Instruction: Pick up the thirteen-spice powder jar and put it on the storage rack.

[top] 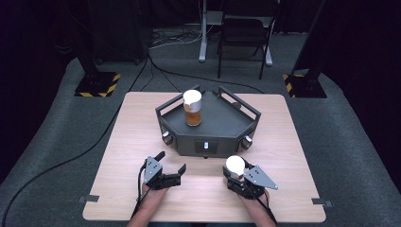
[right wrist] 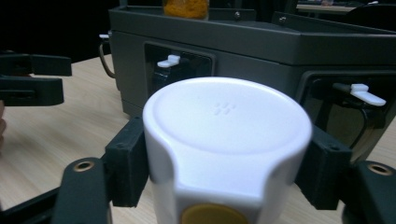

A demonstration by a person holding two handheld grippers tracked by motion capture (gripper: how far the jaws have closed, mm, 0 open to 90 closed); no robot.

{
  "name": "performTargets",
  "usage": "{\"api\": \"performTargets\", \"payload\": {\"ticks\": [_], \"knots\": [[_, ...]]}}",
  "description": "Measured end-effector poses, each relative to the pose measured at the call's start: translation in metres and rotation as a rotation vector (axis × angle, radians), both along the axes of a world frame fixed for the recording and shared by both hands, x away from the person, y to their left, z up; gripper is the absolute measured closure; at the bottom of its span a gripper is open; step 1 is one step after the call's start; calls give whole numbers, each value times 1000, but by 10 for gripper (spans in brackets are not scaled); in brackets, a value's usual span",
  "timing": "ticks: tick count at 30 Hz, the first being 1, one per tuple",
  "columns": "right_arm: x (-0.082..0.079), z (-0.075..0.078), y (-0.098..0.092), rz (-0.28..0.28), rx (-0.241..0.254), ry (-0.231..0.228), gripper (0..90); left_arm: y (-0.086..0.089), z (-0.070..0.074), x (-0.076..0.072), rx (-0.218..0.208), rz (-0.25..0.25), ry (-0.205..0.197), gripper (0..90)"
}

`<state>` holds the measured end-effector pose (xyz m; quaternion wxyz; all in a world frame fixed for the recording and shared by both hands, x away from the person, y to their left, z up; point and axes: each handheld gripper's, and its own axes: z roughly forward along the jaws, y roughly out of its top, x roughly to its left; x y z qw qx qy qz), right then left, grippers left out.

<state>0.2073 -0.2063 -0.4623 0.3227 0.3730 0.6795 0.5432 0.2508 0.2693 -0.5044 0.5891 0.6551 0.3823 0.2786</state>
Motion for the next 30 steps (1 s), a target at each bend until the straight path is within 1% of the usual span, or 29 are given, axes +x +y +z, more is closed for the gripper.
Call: {"api": "performTargets", "payload": {"ticks": [7, 15, 18, 30], "knots": [[0, -3, -5, 0, 32, 3, 293, 0, 0, 0, 1, -2, 0, 4], [4, 2, -7, 8, 39, 26, 293, 0, 0, 0, 1, 0, -1, 2], [5, 3, -7, 13, 44, 23, 293, 0, 0, 0, 2, 0, -1, 2], [9, 22, -6, 51, 23, -2, 294, 0, 0, 0, 3, -2, 1, 2]]}}
